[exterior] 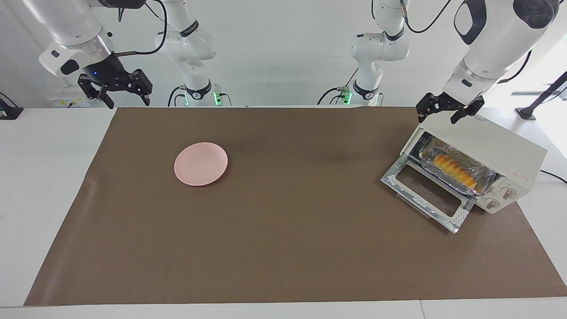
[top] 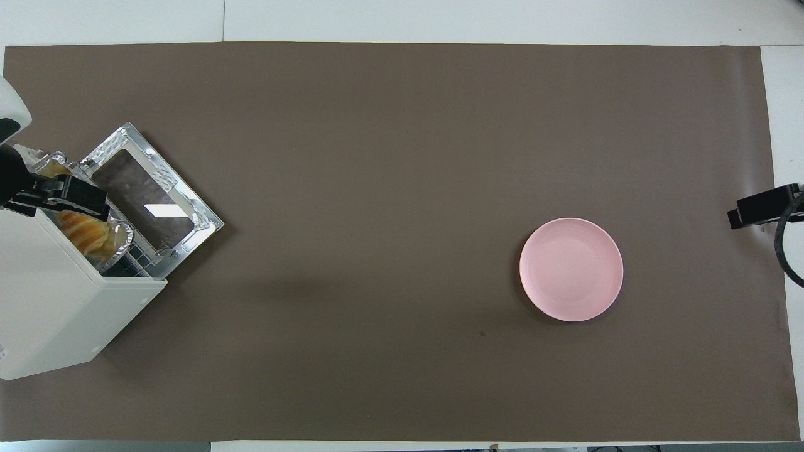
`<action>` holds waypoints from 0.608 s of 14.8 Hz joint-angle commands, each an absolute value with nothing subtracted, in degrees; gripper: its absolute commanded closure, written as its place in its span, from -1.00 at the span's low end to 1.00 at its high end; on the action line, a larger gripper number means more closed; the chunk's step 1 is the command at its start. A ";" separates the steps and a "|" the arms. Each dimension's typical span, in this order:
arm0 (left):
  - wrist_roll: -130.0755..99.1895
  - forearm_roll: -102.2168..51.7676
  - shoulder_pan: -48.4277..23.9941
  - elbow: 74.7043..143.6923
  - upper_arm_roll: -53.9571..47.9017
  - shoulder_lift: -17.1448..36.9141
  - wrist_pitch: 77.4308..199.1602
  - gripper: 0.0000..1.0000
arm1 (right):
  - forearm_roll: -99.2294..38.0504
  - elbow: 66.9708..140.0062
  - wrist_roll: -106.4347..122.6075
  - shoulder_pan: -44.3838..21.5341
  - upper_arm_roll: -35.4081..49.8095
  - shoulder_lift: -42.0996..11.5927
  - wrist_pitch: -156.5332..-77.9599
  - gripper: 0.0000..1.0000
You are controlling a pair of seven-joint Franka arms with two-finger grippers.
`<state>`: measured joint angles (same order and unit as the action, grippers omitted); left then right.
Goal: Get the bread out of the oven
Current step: 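Reach into the toaster oven and grasp the foil tray with the left gripper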
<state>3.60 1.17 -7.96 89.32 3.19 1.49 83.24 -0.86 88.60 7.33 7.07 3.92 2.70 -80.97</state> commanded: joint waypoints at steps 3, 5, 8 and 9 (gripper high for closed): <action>2.90 0.01 -7.21 91.41 3.08 0.26 86.39 -1.00 | -0.97 90.26 8.79 7.73 4.31 4.22 -80.95 -1.00; -5.48 -1.84 -6.94 90.97 3.34 1.84 87.27 -1.00 | -0.97 90.26 8.79 7.73 4.31 4.22 -80.95 -1.00; -19.03 -0.54 -7.21 89.22 3.60 7.27 92.01 -1.00 | -0.97 90.26 8.79 7.73 4.31 4.22 -80.95 -1.00; -21.94 0.69 -7.03 88.08 3.60 9.82 93.50 -1.00 | -0.97 90.26 8.79 7.73 4.31 4.22 -80.95 -1.00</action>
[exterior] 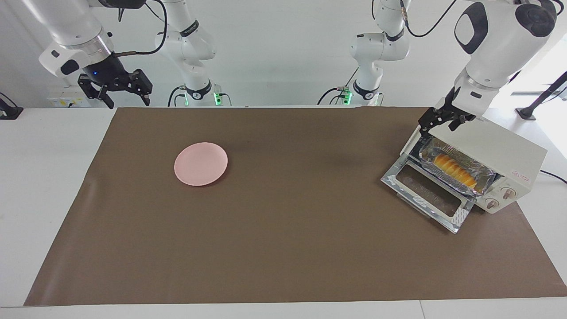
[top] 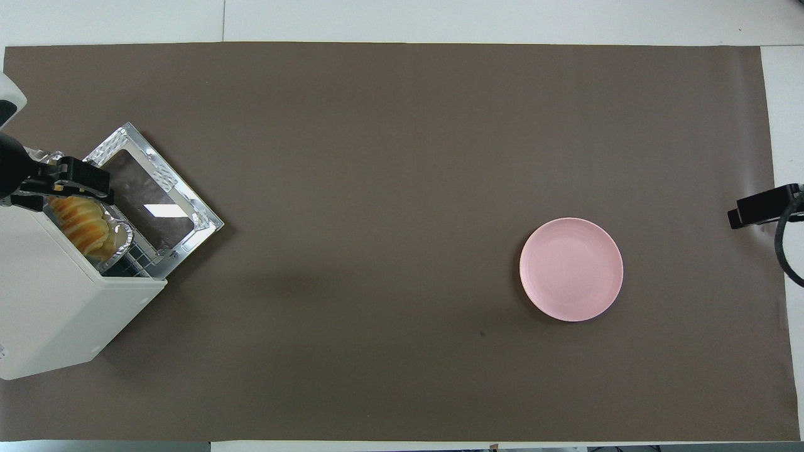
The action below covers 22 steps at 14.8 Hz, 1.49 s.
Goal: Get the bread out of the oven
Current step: 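Reach into the toaster oven and grasp the foil tray with the left gripper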
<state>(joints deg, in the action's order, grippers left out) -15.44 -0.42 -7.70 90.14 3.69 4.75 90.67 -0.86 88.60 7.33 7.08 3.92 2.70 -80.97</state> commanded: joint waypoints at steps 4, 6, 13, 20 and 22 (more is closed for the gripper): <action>-27.85 4.75 -5.29 94.54 3.87 12.04 104.21 -1.00 | -0.97 90.26 8.79 7.73 4.31 4.22 -80.95 -1.00; -31.54 4.83 -4.22 99.03 3.87 11.60 109.66 -1.00 | -0.97 90.26 8.79 7.73 4.31 4.22 -80.95 -1.00; -36.83 8.26 -4.40 108.62 3.87 11.34 117.85 -1.00 | -0.97 90.26 8.79 7.73 4.31 4.22 -80.95 -1.00; -36.56 8.26 -3.52 111.09 3.87 10.90 120.24 0.34 | -0.97 90.26 8.79 7.73 4.31 4.22 -80.86 -1.00; -36.13 8.26 -3.43 111.09 3.87 10.90 119.71 1.00 | -0.97 90.26 8.79 7.65 4.31 4.22 -80.86 -1.00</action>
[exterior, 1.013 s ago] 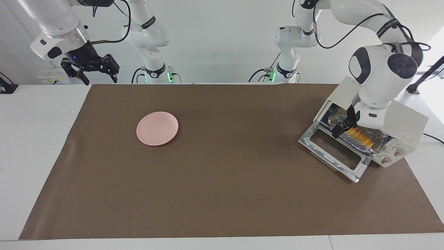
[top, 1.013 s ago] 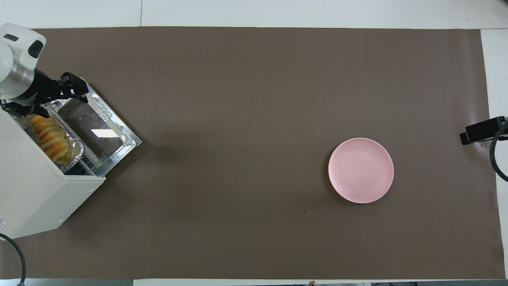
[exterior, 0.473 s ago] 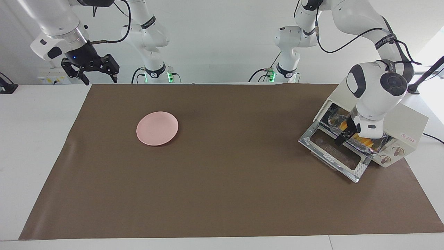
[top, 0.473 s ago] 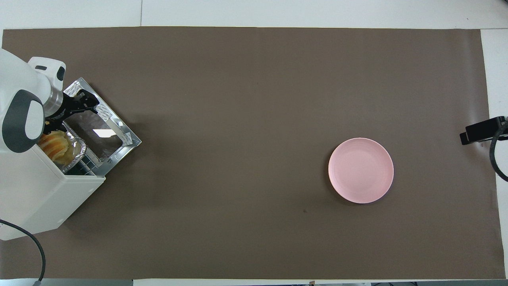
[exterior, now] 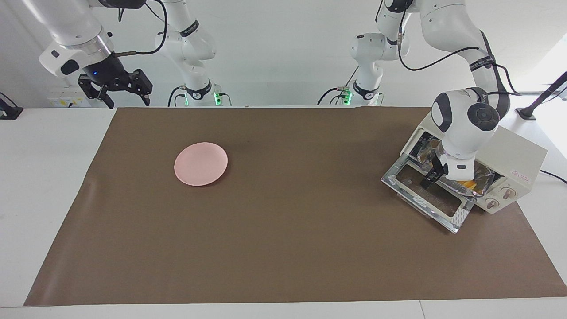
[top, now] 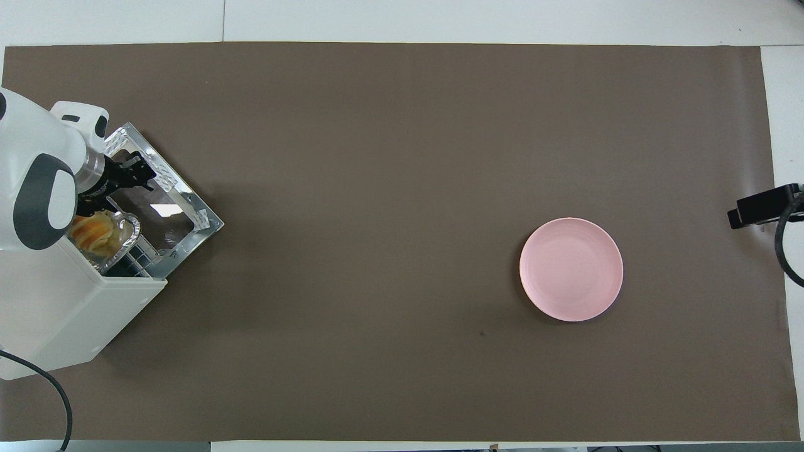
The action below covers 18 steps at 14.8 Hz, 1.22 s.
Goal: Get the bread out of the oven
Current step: 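Reach into the toaster oven and grasp the foil tray with the left gripper, then pull the foil tray out and set it on the table with the left gripper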
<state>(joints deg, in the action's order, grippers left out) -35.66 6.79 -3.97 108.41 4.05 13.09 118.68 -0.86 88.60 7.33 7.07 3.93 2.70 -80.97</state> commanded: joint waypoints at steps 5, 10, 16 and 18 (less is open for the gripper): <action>-36.04 8.26 -5.52 108.21 3.43 11.68 117.87 1.00 | -0.97 90.18 8.79 7.65 4.39 4.22 -80.77 -1.00; -36.38 4.05 -24.47 101.69 3.25 14.15 118.83 1.00 | -0.97 89.91 9.05 7.65 4.39 4.57 -80.77 -1.00; -36.48 0.97 -41.38 100.90 3.16 16.16 122.69 1.00 | -0.97 90.00 8.96 8.17 4.39 4.57 -80.77 -1.00; -36.65 1.31 -44.11 99.85 3.16 20.28 123.66 1.00 | -0.97 89.91 9.05 8.17 4.39 4.57 -80.77 -1.00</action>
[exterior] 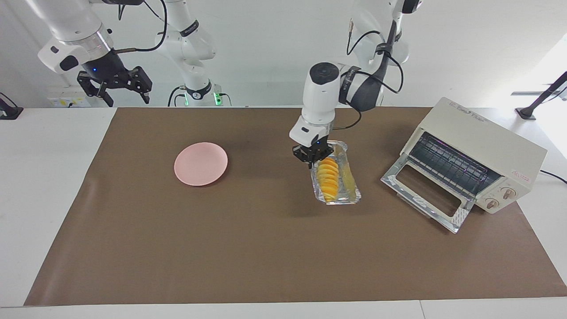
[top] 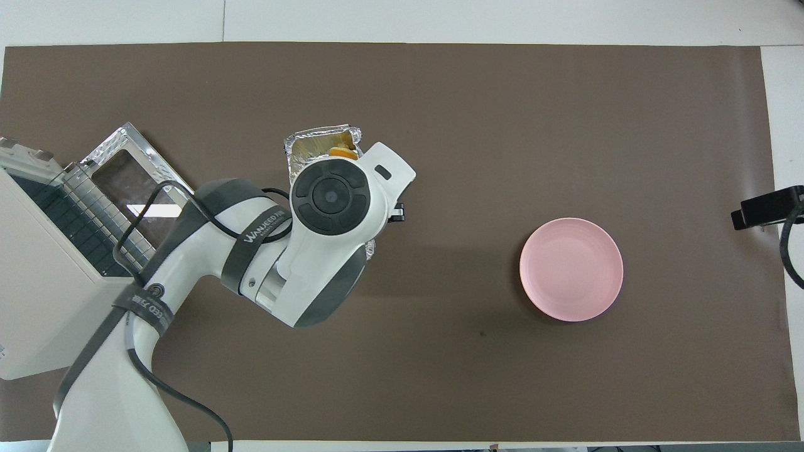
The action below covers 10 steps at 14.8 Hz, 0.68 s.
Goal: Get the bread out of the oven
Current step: 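Pull the foil tray out and set it on the table with the left gripper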
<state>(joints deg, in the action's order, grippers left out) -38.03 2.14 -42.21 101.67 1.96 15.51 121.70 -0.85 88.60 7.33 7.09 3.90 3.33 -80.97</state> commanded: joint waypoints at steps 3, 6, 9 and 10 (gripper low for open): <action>-36.48 1.58 -46.23 98.97 3.34 23.29 123.49 1.00 | -1.14 89.91 8.96 8.17 4.39 4.57 -80.77 -1.00; -37.00 -2.17 -45.35 97.13 3.51 23.64 123.14 0.42 | -1.49 90.00 8.88 8.09 4.39 4.66 -80.68 -1.00; -38.06 -2.99 -43.43 96.42 4.48 20.67 120.43 -1.00 | -1.58 90.09 8.79 8.00 4.39 4.66 -80.77 -1.00; -38.06 -2.99 -42.03 96.24 5.35 18.13 117.80 -1.00 | -1.58 90.09 8.70 7.65 4.39 4.66 -80.95 -1.00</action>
<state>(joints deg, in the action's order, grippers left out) -38.18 -1.81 -44.44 96.46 4.33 22.57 122.56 -0.89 88.60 7.33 7.09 3.95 3.33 -80.97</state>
